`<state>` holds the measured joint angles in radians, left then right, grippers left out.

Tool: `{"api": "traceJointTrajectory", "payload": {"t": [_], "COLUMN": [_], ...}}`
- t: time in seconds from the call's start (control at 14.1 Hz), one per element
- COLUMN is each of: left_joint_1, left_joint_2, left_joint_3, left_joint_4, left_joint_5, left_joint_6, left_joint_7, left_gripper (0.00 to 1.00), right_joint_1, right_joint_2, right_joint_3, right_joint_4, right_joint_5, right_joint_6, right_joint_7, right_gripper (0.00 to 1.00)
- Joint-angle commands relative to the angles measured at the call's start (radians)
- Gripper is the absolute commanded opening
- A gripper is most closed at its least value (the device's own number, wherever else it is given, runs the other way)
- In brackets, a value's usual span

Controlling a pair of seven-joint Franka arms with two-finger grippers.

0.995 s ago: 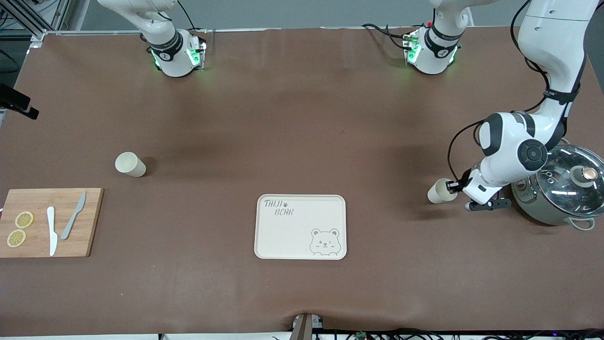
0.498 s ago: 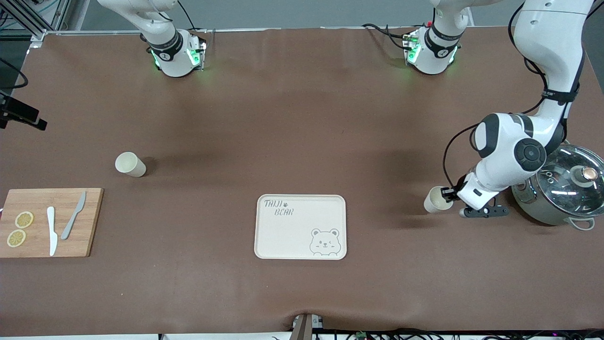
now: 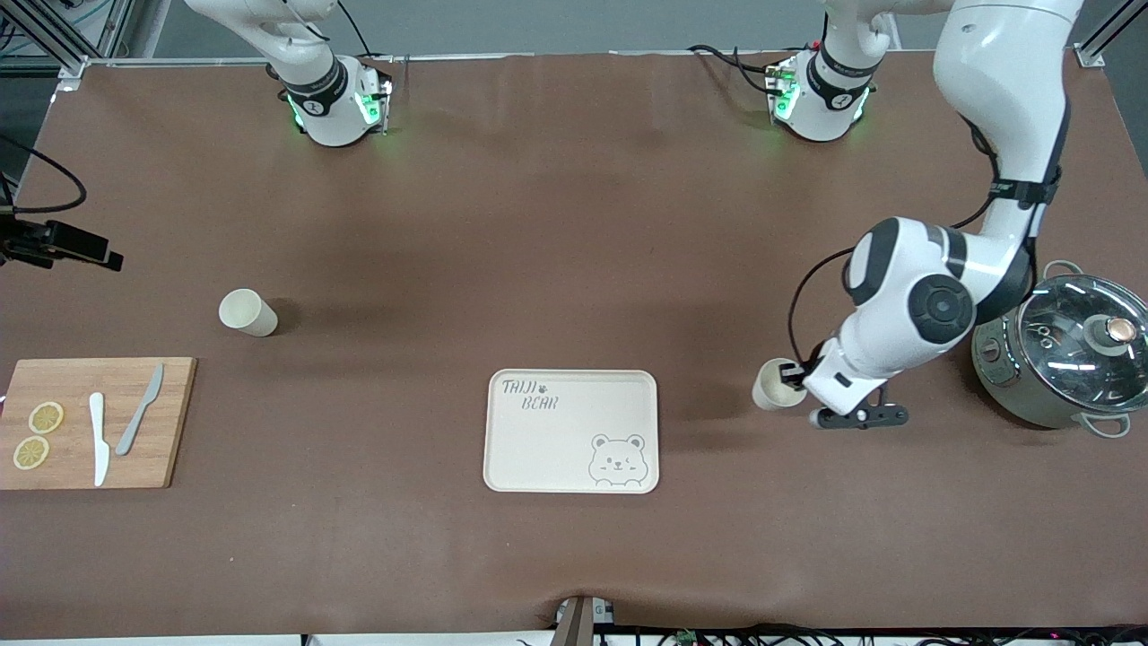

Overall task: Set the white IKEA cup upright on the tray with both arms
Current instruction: 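Carry the cup with the left gripper onto the white tray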

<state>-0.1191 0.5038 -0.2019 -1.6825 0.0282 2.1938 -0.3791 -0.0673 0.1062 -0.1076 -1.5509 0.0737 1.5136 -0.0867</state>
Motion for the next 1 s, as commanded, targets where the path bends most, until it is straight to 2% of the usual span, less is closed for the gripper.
{"api": "traceJointTrajectory", "payload": {"t": [0.0,0.28,0.57,0.71,0.92], "left_joint_1": [-0.081,-0.189,-0.234,-0.279,-0.292], "left_joint_2": [0.099,0.205,0.303,0.35,0.372], "left_joint_3": [0.007,0.009,0.006,0.015,0.018], "left_joint_4": [0.134,0.276,0.401,0.44,0.434], "left_joint_5": [-0.016,-0.022,-0.037,-0.037,-0.033], "left_joint_6": [-0.032,-0.04,-0.031,-0.017,0.009], "left_joint_7": [-0.117,-0.335,-0.415,-0.455,-0.488], "left_gripper": [0.0,0.0,0.0,0.0,0.0], "right_joint_1": [-0.055,-0.069,-0.089,-0.091,-0.077], "right_joint_2": [0.023,0.143,0.24,0.273,0.276], "right_joint_3": [0.006,0.008,0.006,0.008,0.008], "right_joint_4": [0.011,0.011,-0.005,-0.009,-0.142], "right_joint_5": [0.017,0.021,0.009,0.008,-0.021], "right_joint_6": [-0.003,0.017,0.023,0.083,0.222], "right_joint_7": [0.001,0.001,0.004,-0.001,-0.019], "right_gripper": [1.0,1.0,1.0,1.0,1.0]}}
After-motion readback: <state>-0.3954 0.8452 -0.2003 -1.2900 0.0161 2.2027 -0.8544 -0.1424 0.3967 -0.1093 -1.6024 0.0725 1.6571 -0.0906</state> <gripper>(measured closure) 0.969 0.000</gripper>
